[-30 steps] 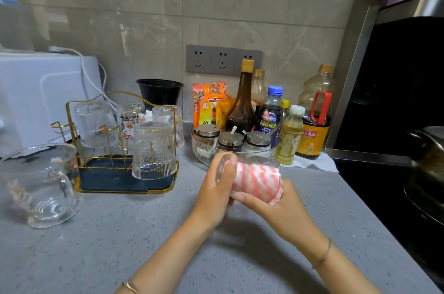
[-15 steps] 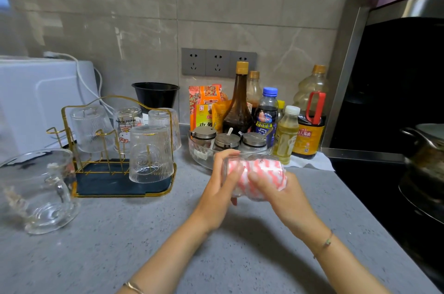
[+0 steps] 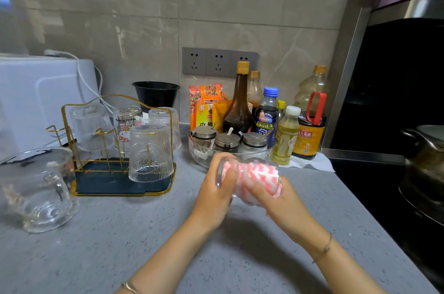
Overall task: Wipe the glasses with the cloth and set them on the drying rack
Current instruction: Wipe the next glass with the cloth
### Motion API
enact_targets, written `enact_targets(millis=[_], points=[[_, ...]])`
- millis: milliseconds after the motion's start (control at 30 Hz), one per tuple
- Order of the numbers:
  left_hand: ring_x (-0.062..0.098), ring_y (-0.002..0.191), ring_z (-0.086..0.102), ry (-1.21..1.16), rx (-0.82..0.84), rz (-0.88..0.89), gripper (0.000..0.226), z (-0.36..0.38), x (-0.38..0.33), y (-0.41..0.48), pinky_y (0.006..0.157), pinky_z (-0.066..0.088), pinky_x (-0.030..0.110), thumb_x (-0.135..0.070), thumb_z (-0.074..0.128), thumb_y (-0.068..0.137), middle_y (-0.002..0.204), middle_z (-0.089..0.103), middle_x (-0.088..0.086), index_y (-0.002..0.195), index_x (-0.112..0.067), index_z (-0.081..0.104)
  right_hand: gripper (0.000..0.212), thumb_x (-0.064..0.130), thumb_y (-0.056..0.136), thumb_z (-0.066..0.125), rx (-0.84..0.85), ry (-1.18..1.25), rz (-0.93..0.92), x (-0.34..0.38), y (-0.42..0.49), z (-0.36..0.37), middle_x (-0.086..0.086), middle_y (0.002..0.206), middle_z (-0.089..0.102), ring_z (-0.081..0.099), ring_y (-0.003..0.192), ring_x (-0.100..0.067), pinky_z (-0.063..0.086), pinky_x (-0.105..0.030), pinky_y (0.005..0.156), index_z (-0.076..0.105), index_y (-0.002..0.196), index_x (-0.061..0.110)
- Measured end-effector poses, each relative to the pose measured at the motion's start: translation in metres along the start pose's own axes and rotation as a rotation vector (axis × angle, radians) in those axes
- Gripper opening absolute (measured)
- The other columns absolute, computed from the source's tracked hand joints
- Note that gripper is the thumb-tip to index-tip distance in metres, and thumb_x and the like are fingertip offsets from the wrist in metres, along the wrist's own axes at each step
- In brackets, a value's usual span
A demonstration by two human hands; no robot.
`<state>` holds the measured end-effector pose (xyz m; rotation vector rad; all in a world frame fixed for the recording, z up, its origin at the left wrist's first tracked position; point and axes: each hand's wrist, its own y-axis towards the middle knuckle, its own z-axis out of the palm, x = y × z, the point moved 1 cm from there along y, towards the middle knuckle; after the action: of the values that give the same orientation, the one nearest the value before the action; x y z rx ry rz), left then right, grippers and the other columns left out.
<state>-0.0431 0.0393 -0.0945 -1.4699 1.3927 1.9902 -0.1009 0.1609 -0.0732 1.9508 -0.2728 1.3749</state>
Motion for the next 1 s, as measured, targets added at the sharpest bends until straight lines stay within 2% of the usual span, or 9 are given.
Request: enact_targets(millis=[67, 167, 233, 400, 500, 600, 700, 867, 1000], points=[[-0.006, 0.088, 0.056, 0.036, 0.059, 0.102, 0.041, -0.001, -0.002, -0.002, 0.078, 0.044, 0.010, -0.054, 0.047, 0.081, 0.094, 0.058, -0.018, 0.108, -0.023, 0.050, 0.036, 0.049, 0.069, 0.066, -0.037, 0.092, 0.096, 0.001, 0.001, -0.003, 0.012, 0.061, 0.064, 0.054, 0.057, 0.006, 0.038, -0.009, 0.050, 0.067, 0.080, 0.015], [-0.003, 0.102, 0.055, 0.145, 0.132, 0.189, 0.041, -0.003, -0.004, -0.004, 0.084, 0.042, 0.009, -0.051, 0.048, 0.085, 0.106, 0.053, -0.019, 0.118, -0.026, 0.045, 0.061, 0.077, 0.055, 0.068, -0.101, 0.182, 0.208, -0.004, 0.004, -0.010, -0.012, 0.090, 0.071, 0.060, 0.085, -0.019, 0.037, -0.033, 0.072, 0.069, 0.088, 0.025], [0.003, 0.110, 0.054, 0.188, 0.156, 0.192, 0.043, -0.003, -0.003, -0.005, 0.088, 0.041, 0.011, -0.053, 0.049, 0.084, 0.114, 0.050, -0.016, 0.120, -0.031, 0.043, 0.070, 0.076, 0.059, 0.066, -0.153, 0.230, 0.250, -0.002, 0.006, -0.011, -0.018, 0.100, 0.071, 0.062, 0.091, -0.028, 0.040, -0.043, 0.078, 0.067, 0.096, 0.018], [0.006, 0.099, 0.065, -0.011, 0.210, -0.066, 0.055, -0.001, -0.013, -0.007, 0.077, 0.052, 0.019, -0.077, 0.037, 0.081, 0.114, 0.062, -0.017, 0.123, -0.042, 0.049, 0.060, 0.055, 0.073, 0.052, -0.175, 0.252, 0.254, 0.003, 0.011, -0.018, -0.012, 0.092, 0.074, 0.069, 0.083, -0.021, 0.054, -0.029, 0.074, 0.066, 0.102, 0.005], [0.022, 0.071, 0.069, -0.274, 0.347, -0.555, 0.069, -0.007, -0.016, 0.000, 0.051, 0.053, 0.026, -0.074, 0.022, 0.087, 0.107, 0.072, 0.006, 0.124, -0.028, 0.057, 0.054, 0.050, 0.077, 0.051, -0.129, 0.225, 0.251, 0.002, 0.011, -0.020, -0.012, 0.087, 0.072, 0.069, 0.078, -0.019, 0.055, -0.023, 0.068, 0.066, 0.100, 0.003], [0.025, 0.065, 0.067, -0.367, 0.461, -0.835, 0.071, -0.014, -0.018, 0.000, 0.049, 0.054, 0.026, -0.070, 0.028, 0.086, 0.095, 0.073, 0.014, 0.112, -0.014, 0.063, 0.042, 0.045, 0.077, 0.054, -0.077, 0.182, 0.249, 0.002, 0.008, -0.018, -0.005, 0.078, 0.071, 0.067, 0.073, -0.015, 0.054, -0.022, 0.067, 0.067, 0.089, 0.006], [0.025, 0.064, 0.068, -0.314, 0.509, -0.883, 0.058, -0.018, -0.020, -0.001, 0.050, 0.054, 0.026, -0.062, 0.047, 0.080, 0.088, 0.072, 0.012, 0.104, -0.014, 0.066, 0.030, 0.042, 0.077, 0.061, -0.083, 0.147, 0.221, 0.000, 0.007, -0.014, 0.000, 0.072, 0.070, 0.066, 0.069, -0.010, 0.053, -0.019, 0.064, 0.068, 0.079, 0.013], [0.025, 0.066, 0.068, -0.308, 0.478, -0.841, 0.050, -0.019, -0.021, 0.000, 0.054, 0.054, 0.028, -0.056, 0.051, 0.080, 0.083, 0.072, 0.008, 0.104, -0.015, 0.067, 0.031, 0.046, 0.066, 0.075, -0.249, 0.062, 0.240, -0.002, 0.009, -0.017, 0.006, 0.055, 0.065, 0.055, 0.049, -0.001, 0.035, -0.016, 0.045, 0.066, 0.071, 0.017], [0.020, 0.069, 0.068, -0.310, 0.439, -0.842, 0.050, -0.020, -0.018, 0.001, 0.064, 0.053, 0.031, -0.055, 0.054, 0.078, 0.088, 0.073, 0.006, 0.107, -0.016, 0.067, 0.040, 0.053, 0.064, 0.075, -0.346, 0.145, 0.329, -0.009, 0.012, -0.021, -0.003, 0.063, 0.067, 0.057, 0.057, -0.014, 0.036, -0.023, 0.048, 0.067, 0.076, 0.015]])
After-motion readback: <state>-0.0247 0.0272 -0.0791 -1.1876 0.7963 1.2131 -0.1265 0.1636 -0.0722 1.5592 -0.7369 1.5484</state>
